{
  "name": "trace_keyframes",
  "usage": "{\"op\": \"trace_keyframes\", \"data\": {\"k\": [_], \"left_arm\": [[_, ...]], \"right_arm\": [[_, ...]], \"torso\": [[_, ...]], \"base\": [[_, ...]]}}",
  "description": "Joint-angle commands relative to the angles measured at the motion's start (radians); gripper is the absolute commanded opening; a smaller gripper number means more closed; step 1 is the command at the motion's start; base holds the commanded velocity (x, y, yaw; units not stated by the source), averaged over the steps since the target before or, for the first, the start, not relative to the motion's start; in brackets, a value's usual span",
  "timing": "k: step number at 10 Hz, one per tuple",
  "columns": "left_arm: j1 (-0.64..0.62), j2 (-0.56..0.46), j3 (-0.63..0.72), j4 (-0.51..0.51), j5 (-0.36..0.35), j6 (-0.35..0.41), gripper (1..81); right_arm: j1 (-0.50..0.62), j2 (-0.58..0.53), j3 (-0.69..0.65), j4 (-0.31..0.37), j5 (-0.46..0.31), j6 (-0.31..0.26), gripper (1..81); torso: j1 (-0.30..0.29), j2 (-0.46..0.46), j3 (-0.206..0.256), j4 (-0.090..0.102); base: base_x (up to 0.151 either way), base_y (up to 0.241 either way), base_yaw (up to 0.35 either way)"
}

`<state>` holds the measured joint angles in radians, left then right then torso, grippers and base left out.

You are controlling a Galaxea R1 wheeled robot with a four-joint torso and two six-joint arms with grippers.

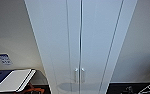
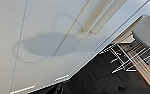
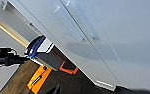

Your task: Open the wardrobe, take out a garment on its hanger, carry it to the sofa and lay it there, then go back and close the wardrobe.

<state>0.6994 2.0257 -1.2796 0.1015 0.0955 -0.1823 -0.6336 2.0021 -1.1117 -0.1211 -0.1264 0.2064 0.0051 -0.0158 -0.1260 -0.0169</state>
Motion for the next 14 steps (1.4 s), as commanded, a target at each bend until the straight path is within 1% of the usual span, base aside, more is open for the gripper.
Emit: {"op": "trace_keyframes", "data": {"k": [1, 4, 5, 8, 11, 12, 13, 14], "left_arm": [[-0.249, 0.03, -0.017, 0.001, 0.145, -0.065, 81.1], [-0.304, 0.122, -0.089, 0.0, 0.156, -0.095, 81.1], [-0.315, 0.148, -0.116, 0.001, 0.156, -0.11, 81.1], [-0.344, 0.214, -0.182, 0.001, 0.158, -0.135, 81.1], [-0.35, 0.269, -0.254, -0.008, 0.158, -0.141, 81.1], [-0.352, 0.289, -0.27, -0.006, 0.158, -0.141, 81.1], [-0.355, 0.311, -0.282, 0.006, 0.167, -0.141, 81.1], [-0.363, 0.34, -0.29, 0.026, 0.19, -0.141, 81.1]], "right_arm": [[0.197, 0.026, -0.005, 0.02, -0.082, 0.067, 81.1], [0.255, 0.108, -0.06, 0.02, -0.113, 0.097, 81.1], [0.266, 0.138, -0.087, 0.02, -0.113, 0.109, 81.1], [0.307, 0.275, -0.209, 0.02, -0.128, 0.149, 81.1], [0.338, 0.399, -0.324, 0.02, -0.162, 0.154, 81.1], [0.35, 0.427, -0.347, 0.012, -0.183, 0.154, 81.1], [0.369, 0.456, -0.376, -0.012, -0.219, 0.151, 81.1], [0.387, 0.488, -0.388, -0.072, -0.286, 0.153, 81.1]], "torso": [[0.0, 0.0, 0.0, 0.0], [0.0, 0.001, -0.001, 0.0], [0.001, 0.001, -0.001, 0.0], [0.001, 0.002, -0.002, 0.0], [0.002, 0.002, -0.002, 0.0], [0.003, 0.002, -0.002, 0.0], [0.003, 0.002, -0.002, 0.0], [0.003, 0.003, -0.003, 0.0]], "base": [[0.0, 0.0, 0.0], [0.0, 0.0, 0.0], [0.0, 0.0, 0.0], [0.0, 0.0, 0.0], [0.0, 0.0, 0.0], [0.0, 0.0, 0.0], [0.0, 0.0, 0.0], [0.0, 0.0, 0.0]]}}
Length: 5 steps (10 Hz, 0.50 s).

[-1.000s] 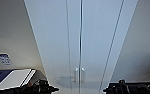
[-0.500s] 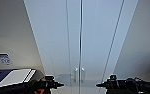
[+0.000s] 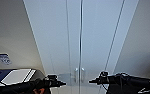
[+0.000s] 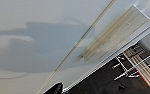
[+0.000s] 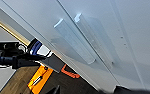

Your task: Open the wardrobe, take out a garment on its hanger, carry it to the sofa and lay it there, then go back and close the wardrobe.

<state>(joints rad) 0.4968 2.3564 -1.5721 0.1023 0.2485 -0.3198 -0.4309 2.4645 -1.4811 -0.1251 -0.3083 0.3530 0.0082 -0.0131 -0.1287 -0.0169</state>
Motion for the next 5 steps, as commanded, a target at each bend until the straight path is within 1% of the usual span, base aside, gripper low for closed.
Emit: {"op": "trace_keyframes", "data": {"k": [1, 3, 4, 5], "left_arm": [[-0.165, 0.024, 0.003, 0.031, 0.043, -0.004, 81.1], [-0.165, 0.037, 0.003, 0.03, 0.023, -0.004, 81.1], [-0.165, 0.037, 0.009, 0.03, -0.021, -0.004, 81.1], [-0.165, 0.04, 0.008, 0.027, -0.037, -0.004, 81.1]], "right_arm": [[0.195, 0.037, -0.03, -0.073, -0.117, 0.009, 81.1], [0.201, 0.037, -0.027, -0.085, -0.082, 0.021, 81.1], [0.201, 0.033, -0.028, -0.11, -0.031, 0.021, 81.1], [0.206, 0.033, -0.04, -0.119, 0.003, 0.021, 81.1]], "torso": [[0.0, 0.0, 0.0, 0.0], [0.0, 0.0, 0.0, 0.0], [0.0, 0.0, -0.001, 0.0], [0.0, 0.001, -0.001, 0.0]], "base": [[0.0, 0.0, 0.0], [0.0, 0.0, 0.0], [0.0, 0.0, 0.0], [0.0, 0.0, 0.0]]}}
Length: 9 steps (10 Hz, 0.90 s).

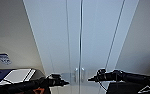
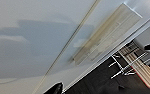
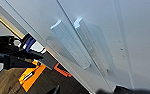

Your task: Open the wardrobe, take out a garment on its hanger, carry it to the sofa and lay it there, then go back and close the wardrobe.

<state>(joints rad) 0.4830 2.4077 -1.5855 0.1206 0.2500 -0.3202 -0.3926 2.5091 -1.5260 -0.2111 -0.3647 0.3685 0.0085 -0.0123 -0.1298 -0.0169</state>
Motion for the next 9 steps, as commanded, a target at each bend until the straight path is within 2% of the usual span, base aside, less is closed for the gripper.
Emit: {"op": "trace_keyframes", "data": {"k": [1, 3, 9], "left_arm": [[-0.151, -0.007, 0.018, 0.008, -0.041, -0.005, 81.1], [-0.151, 0.004, -0.004, 0.01, -0.045, -0.005, 81.1], [-0.151, 0.117, -0.142, 0.008, -0.044, -0.003, 81.1]], "right_arm": [[0.174, -0.01, -0.021, -0.033, 0.1, 0.007, 81.1], [0.174, 0.006, -0.052, -0.033, 0.136, 0.007, 81.1], [0.178, 0.147, -0.199, -0.031, 0.124, 0.033, 81.1]], "torso": [[0.0, 0.0, 0.0, 0.0], [0.0, 0.0, 0.0, 0.0], [0.0, 0.0, 0.0, 0.0]], "base": [[0.0, 0.0, 0.0], [0.0, 0.0, 0.0], [0.0, 0.0, 0.0]]}}
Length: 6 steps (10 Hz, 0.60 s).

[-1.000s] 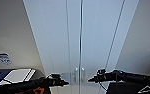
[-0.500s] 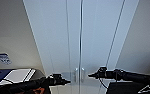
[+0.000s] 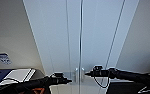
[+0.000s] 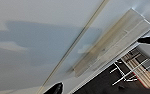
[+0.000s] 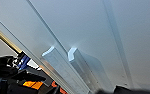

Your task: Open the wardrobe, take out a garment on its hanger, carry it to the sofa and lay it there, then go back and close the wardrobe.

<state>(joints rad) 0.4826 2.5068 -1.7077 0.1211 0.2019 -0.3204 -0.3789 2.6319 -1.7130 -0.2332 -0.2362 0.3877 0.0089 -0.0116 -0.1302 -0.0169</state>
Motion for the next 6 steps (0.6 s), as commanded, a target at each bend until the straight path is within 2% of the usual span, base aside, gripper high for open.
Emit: {"op": "trace_keyframes", "data": {"k": [1, 6], "left_arm": [[-0.15, 0.037, -0.033, 0.008, 0.004, -0.003, 81.1], [-0.15, 0.092, -0.116, 0.012, 0.007, -0.003, 81.1]], "right_arm": [[0.165, 0.041, -0.029, -0.009, -0.005, 0.014, 81.1], [0.177, 0.118, -0.125, -0.006, -0.003, 0.036, 81.1]], "torso": [[0.0, 0.0, 0.0, 0.0], [0.0, 0.0, 0.0, 0.0]], "base": [[0.0, 0.0, 0.0], [0.0, 0.0, 0.0]]}}
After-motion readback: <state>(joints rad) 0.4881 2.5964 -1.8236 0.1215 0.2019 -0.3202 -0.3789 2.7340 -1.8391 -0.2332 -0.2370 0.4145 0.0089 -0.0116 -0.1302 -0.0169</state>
